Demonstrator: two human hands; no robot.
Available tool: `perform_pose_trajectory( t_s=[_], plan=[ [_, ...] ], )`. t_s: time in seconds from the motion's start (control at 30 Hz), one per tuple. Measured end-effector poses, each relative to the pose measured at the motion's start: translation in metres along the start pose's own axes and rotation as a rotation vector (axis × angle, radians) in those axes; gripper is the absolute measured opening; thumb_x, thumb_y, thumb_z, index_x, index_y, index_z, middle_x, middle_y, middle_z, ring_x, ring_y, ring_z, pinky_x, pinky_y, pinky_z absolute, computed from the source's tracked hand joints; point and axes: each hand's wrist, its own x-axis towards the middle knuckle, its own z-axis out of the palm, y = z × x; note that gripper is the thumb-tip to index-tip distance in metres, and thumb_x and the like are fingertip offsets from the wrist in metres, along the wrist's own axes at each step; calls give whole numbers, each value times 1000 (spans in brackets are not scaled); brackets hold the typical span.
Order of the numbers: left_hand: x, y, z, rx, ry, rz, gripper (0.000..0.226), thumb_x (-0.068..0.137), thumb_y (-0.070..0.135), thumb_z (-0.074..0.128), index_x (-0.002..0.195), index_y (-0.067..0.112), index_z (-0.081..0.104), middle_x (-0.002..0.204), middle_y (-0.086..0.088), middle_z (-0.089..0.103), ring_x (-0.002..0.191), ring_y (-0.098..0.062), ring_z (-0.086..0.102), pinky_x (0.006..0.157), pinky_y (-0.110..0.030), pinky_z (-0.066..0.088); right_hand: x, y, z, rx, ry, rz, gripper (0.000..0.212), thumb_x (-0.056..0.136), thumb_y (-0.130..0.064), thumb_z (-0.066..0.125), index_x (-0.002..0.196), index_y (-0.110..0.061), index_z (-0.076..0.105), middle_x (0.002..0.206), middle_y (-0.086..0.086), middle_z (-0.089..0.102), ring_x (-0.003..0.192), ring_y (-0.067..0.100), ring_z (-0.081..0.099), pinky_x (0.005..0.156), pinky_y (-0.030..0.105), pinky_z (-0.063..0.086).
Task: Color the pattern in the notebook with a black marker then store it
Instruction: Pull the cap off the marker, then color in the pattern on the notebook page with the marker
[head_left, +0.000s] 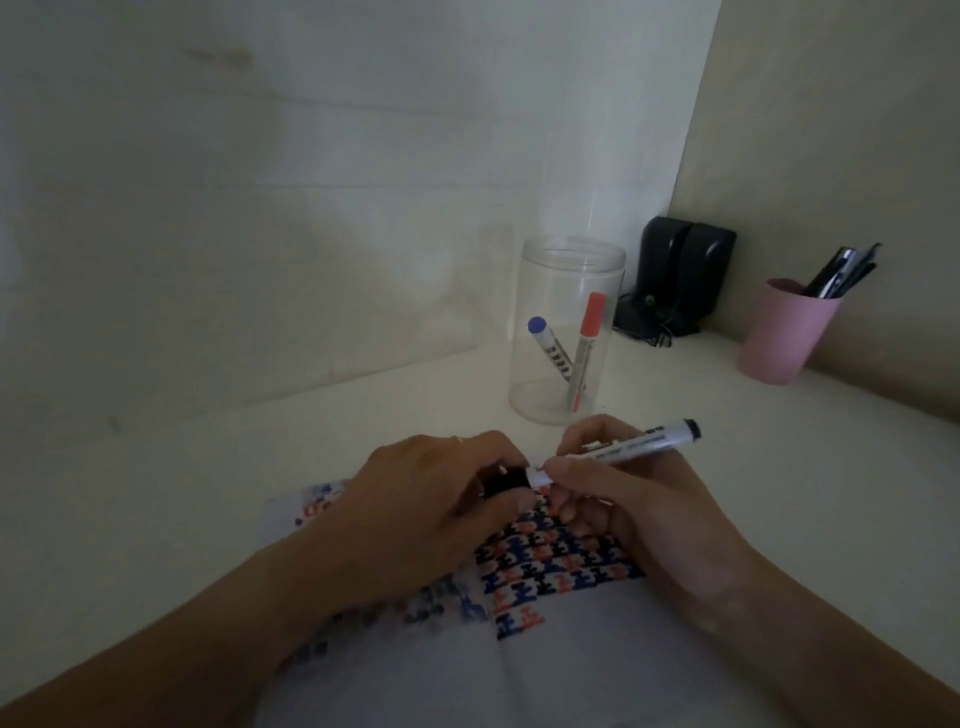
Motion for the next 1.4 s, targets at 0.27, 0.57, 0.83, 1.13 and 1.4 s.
perform_pose_trajectory(
  t_s=[0.27,0.57,0.83,1.13,1.4],
  plan=[
    [-4,4,3,53,134,85,39,101,51,34,105,27,64,80,9,72,61,-4,58,60,-13,39,-6,2,8,15,122,-111,11,80,-15,75,77,-5,78,63,10,71,53,14,63,51,17,51],
    [-3,14,-13,-979,-295,-164,43,106,43,36,68,21,44,57,10,38,49,-14,31,52,-27,30,-8,-4,14,126,26,-200,20,76,-22,71,77,-3,75,59,10,65,50,15,56,47,20,48],
    [-5,6,-11,203,38,256,11,98,22,47,88,25,44,60,16,38,43,-3,33,42,-13,25,-8,-7,8,130,227,-138,22,77,-26,70,77,-4,75,57,4,63,50,11,54,48,19,47],
    [-6,-17,-10,52,37,121,36,103,52,28,104,30,57,100,17,58,92,-3,51,79,-20,44,-5,-14,-15,120,339,-139,26,86,-23,65,84,1,73,58,5,60,50,11,51,45,18,47],
    [-5,-27,4,-8,-136,145,41,98,62,39,124,40,63,126,23,66,115,3,54,99,-31,45,-22,-42,-16,91,197,-181,14,83,-13,64,88,-5,74,69,6,72,58,12,64,53,19,55]
  ],
)
